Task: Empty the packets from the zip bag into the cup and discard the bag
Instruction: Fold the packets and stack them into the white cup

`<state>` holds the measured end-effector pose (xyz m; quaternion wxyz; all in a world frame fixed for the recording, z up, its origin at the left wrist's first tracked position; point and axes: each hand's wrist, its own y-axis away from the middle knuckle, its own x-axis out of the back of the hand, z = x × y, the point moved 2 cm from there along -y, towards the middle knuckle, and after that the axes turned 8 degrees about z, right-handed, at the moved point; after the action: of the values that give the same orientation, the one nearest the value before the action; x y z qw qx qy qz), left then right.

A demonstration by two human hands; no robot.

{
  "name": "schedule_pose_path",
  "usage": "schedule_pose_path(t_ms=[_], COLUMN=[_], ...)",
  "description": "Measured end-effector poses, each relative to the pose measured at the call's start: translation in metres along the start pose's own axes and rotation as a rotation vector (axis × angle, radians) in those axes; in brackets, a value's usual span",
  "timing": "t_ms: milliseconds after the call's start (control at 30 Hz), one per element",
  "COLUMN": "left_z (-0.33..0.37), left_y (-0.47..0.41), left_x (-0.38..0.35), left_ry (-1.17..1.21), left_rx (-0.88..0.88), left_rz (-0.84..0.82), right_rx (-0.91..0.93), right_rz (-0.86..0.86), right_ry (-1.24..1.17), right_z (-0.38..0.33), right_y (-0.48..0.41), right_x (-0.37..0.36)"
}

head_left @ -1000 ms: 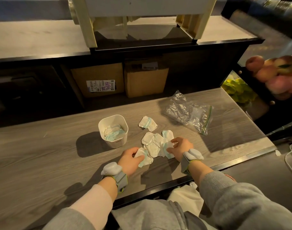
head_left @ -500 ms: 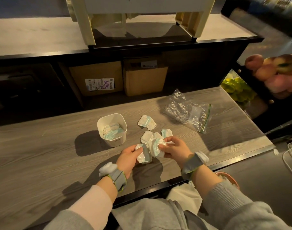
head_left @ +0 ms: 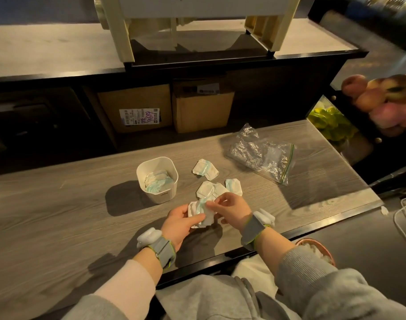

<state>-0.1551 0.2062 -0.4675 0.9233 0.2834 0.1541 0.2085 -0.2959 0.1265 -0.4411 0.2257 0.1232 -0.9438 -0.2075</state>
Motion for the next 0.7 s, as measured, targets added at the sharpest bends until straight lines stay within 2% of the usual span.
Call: schedule_pose_path(t_ms=[133,233,467,600,700], left_z=[-0.002,-0.003,-0.004,-0.005,-0.007], left_y=[-0.005,-0.007,-0.010,-0.012,-0.015], left_x=[0.009,0.013,0.018,0.022,0.023], left_ry=[0.026,0.041,0.031,0.013,0.027], left_rx=[0.023,0.030,0.023,0.027,0.036], left_rz=[0.086,0.113,0.131,0.157,0.171], right_rx=[0.189,0.215,0.197,0.113,0.144], right_rz=[0.276,0.274,0.123,0.162,0.298], right_ry=[0.388,0.505,0.710,0.695,0.697], right_z=[-0.003,-0.002,0.014,0.014,0.007], right_y=[-0.034,-0.059,-0.078,-0.081,-0.080], right_x=[0.014,0.015,0.003,0.011,0.025])
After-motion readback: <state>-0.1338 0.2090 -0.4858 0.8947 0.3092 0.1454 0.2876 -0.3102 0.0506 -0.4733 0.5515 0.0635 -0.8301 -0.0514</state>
